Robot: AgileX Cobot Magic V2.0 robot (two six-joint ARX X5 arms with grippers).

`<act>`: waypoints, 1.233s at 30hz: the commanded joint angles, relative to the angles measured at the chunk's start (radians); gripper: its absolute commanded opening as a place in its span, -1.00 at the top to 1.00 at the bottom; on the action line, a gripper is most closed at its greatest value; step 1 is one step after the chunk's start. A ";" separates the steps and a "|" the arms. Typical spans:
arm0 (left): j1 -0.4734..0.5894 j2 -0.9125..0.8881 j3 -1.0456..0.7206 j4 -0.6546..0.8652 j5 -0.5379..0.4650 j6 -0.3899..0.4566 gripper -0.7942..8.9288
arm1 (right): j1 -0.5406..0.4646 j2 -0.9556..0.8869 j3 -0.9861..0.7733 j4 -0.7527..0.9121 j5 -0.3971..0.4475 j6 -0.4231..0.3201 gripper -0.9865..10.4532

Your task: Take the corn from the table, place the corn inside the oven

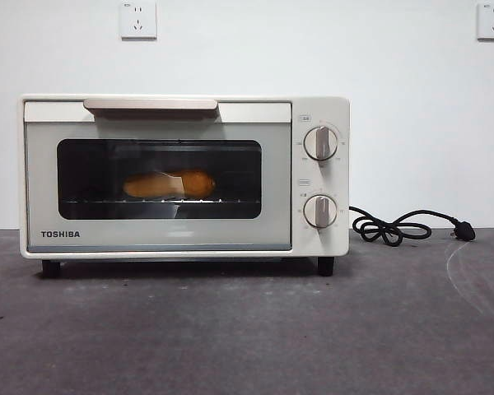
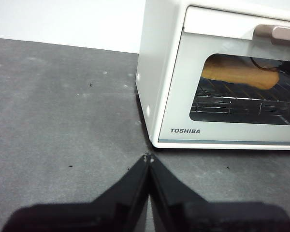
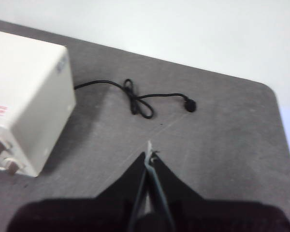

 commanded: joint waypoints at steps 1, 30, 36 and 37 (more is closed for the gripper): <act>0.002 0.000 -0.008 0.007 -0.002 0.013 0.84 | -0.022 -0.059 -0.136 0.097 -0.005 0.010 0.85; 0.002 0.000 -0.008 0.007 -0.002 0.013 0.84 | -0.026 -0.679 -1.336 0.890 0.015 0.255 0.83; 0.002 0.000 -0.008 0.007 -0.002 0.013 0.84 | 0.002 -0.771 -1.397 0.889 0.060 0.329 0.83; 0.002 0.000 -0.008 0.007 -0.002 0.013 0.84 | 0.013 -0.784 -1.408 0.888 0.060 0.330 0.83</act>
